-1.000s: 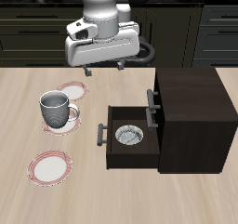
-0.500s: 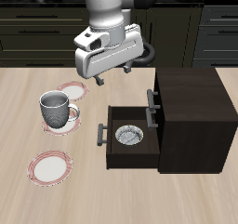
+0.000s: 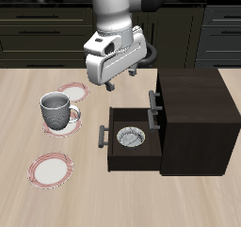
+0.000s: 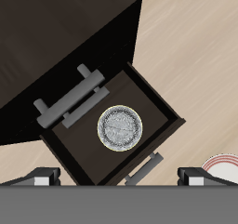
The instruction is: Place the bowl on the nearest plate relative to the robot
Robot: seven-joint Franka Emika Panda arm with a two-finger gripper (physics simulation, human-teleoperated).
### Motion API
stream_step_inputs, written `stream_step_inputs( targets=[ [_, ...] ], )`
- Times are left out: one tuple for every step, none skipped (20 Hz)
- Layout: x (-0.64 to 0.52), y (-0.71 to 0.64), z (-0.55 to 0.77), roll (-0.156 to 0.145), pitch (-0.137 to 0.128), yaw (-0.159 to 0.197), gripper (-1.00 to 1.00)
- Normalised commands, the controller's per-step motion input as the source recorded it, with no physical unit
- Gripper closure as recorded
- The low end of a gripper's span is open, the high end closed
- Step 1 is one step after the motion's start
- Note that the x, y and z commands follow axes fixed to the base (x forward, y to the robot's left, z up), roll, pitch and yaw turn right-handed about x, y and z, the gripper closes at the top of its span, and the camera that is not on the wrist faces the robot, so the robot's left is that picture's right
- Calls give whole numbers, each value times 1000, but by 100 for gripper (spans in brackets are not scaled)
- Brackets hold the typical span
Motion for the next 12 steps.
stream_step_inputs(
  targets=[
    [21,-51,-120,-3,-5,103,-100],
    [45,-50,-248,-81,-228,755,-100],
    [44,-97,-89,17,78,54,-100],
    [-21,-41,-128,29,-21,133,-100],
    [158,-308,-107,-152,-297,878,-100],
    [2,34,-265,136,283,-232,-100],
    [128,-172,-44,-68,-170,499,-100],
    [20,-71,-13,-61,-178,385,-100],
    [-3,18,-292,108,286,-162,-100],
    [90,-168,-42,-77,-150,359,-100],
    [53,-156,-73,-63,-178,522,-100],
    [12,-173,-61,7,223,-354,-100]
  ],
)
